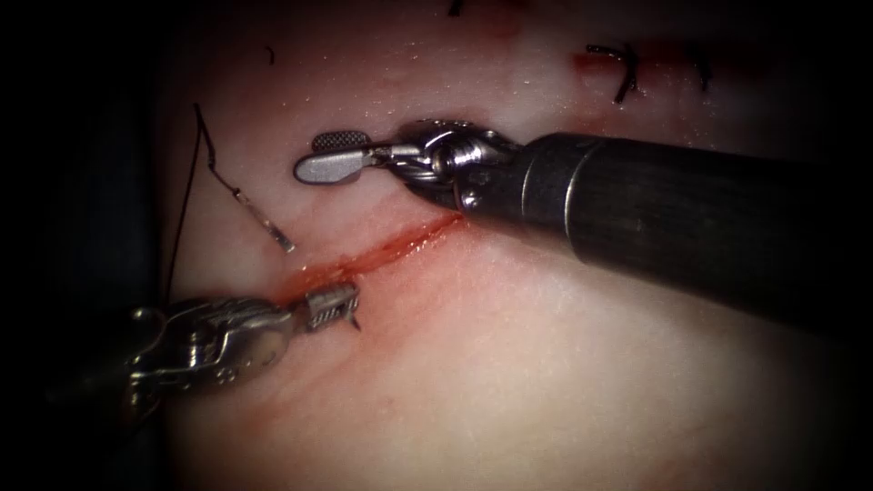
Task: Wound Closure
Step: Grab the needle with the left hand and pull it through.
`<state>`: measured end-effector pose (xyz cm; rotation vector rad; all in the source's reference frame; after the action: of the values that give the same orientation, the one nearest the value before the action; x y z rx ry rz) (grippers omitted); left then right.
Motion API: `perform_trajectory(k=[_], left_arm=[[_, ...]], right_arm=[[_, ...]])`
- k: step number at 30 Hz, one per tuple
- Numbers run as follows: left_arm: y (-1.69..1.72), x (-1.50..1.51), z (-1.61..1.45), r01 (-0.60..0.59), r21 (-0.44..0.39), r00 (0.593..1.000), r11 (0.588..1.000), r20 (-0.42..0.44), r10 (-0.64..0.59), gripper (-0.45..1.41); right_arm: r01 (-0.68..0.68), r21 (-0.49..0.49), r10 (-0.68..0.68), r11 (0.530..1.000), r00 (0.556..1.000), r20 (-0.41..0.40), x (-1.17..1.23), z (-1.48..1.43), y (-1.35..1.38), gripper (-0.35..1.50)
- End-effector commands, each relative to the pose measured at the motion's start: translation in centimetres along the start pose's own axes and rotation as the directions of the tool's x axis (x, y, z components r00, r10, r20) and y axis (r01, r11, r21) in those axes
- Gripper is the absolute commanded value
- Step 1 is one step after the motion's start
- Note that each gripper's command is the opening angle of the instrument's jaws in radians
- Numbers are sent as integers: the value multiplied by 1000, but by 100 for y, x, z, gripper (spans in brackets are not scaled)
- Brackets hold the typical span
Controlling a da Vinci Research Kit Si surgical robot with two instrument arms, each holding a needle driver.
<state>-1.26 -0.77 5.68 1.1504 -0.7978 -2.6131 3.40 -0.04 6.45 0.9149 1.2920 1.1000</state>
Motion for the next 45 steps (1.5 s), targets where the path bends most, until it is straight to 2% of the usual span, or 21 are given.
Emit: perform_trajectory(k=[1,9,10,14,21,22,27,29,32,37,38,39,45], left_arm=[[-1,0,7,5,-5,1000,1000,-11,-5,-35],[-2,5,6,110,-25,988,994,-103,-112,-35],[-4,9,5,159,-42,977,986,-138,-163,-35],[-9,14,0,224,-59,956,973,-181,-231,-35],[-13,18,-6,338,-71,913,938,-219,-346,-35],[-14,19,-8,394,-96,885,914,-229,-406,-35],[-17,25,-18,446,-155,840,882,-268,-472,-35],[-11,28,-22,494,-198,803,846,-268,-532,-35],[-1,32,-27,503,-283,764,816,-295,-573,-35],[4,37,-29,511,-364,688,779,-370,-624,-35],[4,38,-29,539,-385,644,749,-385,-661,-35],[4,38,-29,539,-385,644,749,-385,-661,-35],[4,38,-30,597,-476,476,646,-438,-763,-35]], right_arm=[[3,2,-3,1000,1000,-2,4,7,3,120],[2,2,-2,1000,1000,-2,4,7,2,116],[2,4,-2,1000,1000,-4,5,7,2,116],[1,4,-1,1000,1000,-4,5,6,2,116],[6,3,-6,1000,1000,-5,6,3,1,116],[6,4,-6,1000,1000,-5,5,3,1,115],[6,4,-6,1000,1000,-5,6,2,1,113],[6,4,-6,1000,1000,-5,6,1,1,113],[5,4,-5,1000,1000,-5,6,1,1,113],[5,2,-5,1000,1000,-8,6,0,0,111],[4,2,-4,1000,1000,-8,7,-1,0,111],[4,2,-4,1000,1000,-8,7,-1,0,111],[5,1,-5,1000,1000,-9,6,-2,-1,108]])
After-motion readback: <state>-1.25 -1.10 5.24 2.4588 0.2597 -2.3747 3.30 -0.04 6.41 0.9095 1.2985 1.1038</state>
